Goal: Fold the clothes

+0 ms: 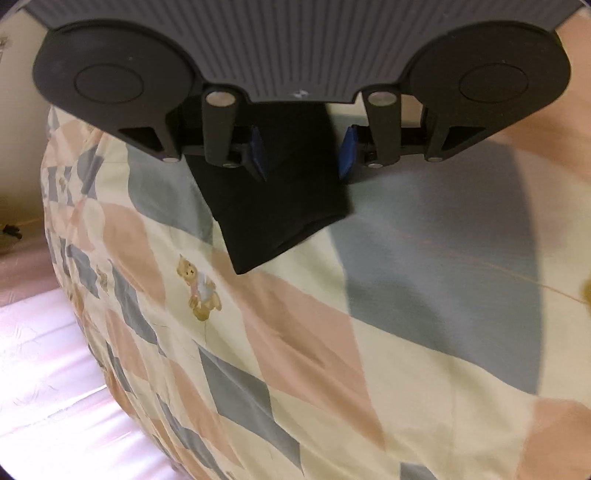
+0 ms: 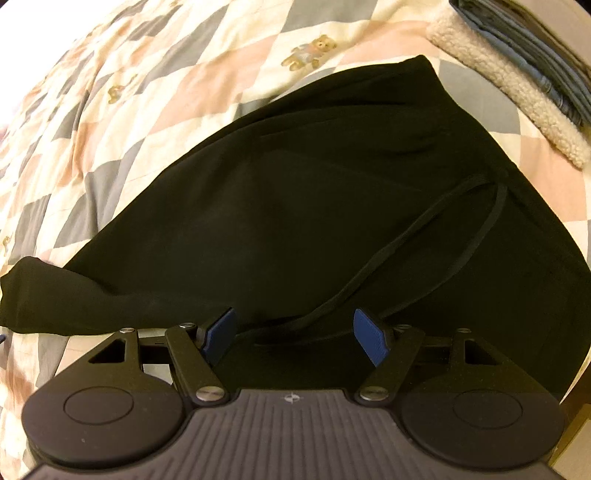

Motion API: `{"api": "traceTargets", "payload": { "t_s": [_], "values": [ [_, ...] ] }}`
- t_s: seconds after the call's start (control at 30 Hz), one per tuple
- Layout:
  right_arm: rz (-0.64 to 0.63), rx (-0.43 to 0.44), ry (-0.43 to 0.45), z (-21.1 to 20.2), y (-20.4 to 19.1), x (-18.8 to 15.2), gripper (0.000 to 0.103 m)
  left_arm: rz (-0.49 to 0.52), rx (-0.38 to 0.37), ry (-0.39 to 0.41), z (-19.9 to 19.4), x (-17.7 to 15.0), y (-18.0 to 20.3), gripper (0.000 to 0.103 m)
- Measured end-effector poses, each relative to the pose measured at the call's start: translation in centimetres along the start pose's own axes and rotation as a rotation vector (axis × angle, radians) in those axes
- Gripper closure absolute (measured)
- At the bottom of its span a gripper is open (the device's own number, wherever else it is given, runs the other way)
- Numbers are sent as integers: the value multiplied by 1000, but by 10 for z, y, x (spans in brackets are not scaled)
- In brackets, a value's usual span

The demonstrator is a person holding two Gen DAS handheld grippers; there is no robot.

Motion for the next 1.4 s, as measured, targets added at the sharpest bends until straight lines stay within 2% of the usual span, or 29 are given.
{"api": "traceTargets", "payload": {
  "t_s": [0.03, 0.07, 0.17, 0.23, 0.27, 0.33, 0.4, 0.47, 0.53, 0.6, 0.63, 0.7, 0.77, 0.87, 0.9, 0.93, 1.0, 1.07, 1.1, 1.17, 1.2, 1.3, 1.4],
  "values": [
    [8, -4, 1, 0, 2, -1, 28, 22, -9, 4, -2, -2, 3, 100],
    [17, -9, 2, 0, 5, -2, 28, 49, -22, 11, -7, -4, 7, 100],
    [34, -21, 5, -1, 11, -5, 28, 162, -118, 84, -58, -16, 8, 100],
    [44, -19, 9, -4, 16, -6, 28, 160, -155, 137, -104, -20, -12, 100],
    [49, -20, 11, -6, 19, -7, 28, 151, -156, 157, -124, -22, -25, 99],
    [61, -22, 15, -8, 24, -9, 28, 128, -88, 175, -155, -29, -58, 99],
    [74, -20, 13, -8, 27, -13, 28, 141, 13, 136, -161, -40, -89, 96],
    [85, -16, 5, -6, 30, -17, 28, 121, 136, 86, -150, -53, -116, 96],
    [89, -9, -7, -3, 32, -20, 28, 82, 219, 81, -140, -64, -138, 93],
    [78, -8, -10, -1, 29, -21, 28, -17, 213, 73, -134, -75, -156, 88],
    [71, -7, -11, -1, 27, -20, 28, -62, 186, 74, -133, -80, -161, 86],
    [53, 3, -5, -4, 24, -20, 28, -116, 127, 90, -133, -90, -162, 73],
    [25, 4, 7, -10, 24, -20, 27, -139, 81, 112, -130, -96, -157, 67],
    [28, -13, 18, -17, 31, -23, 27, -107, 59, 108, -117, -98, -141, 72],
    [43, -18, 21, -18, 35, -25, 27, -11, 138, 117, -114, -99, -129, 78],
    [56, -21, 24, -19, 39, -28, 27, 90, 226, 123, -111, -101, -117, 78],
    [63, -29, 30, -19, 48, -33, 27, 320, 458, 112, -103, -111, -100, 78],
    [39, -89, 12, -17, 57, -40, 28, 434, 576, 96, -107, -120, -92, 81],
    [23, -143, -7, -14, 65, -43, 29, 447, 549, 101, -119, -127, -86, 82],
    [5, -247, -38, -11, 81, -49, 40, 475, 489, 105, -141, -143, -73, 82],
    [7, -278, -31, -12, 87, -51, 42, 498, 441, 89, -149, -156, -63, 80],
    [-21, -235, 58, -24, 89, -49, 45, 595, 294, 18, -162, -214, -33, 75],
    [-113, -114, 88, -26, 73, -52, 46, 637, 150, -87, -163, -284, -19, 75]
  ]
}}
Point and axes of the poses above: each gripper's, at about its wrist camera, not at the fingertips, and z roughly the way its jaws point, y to its right, x to its top, the point moved 2 cm from there along z, roughly the way its jaws point, and after that the axes turned 2 degrees about -z, right-handed, at the moved point
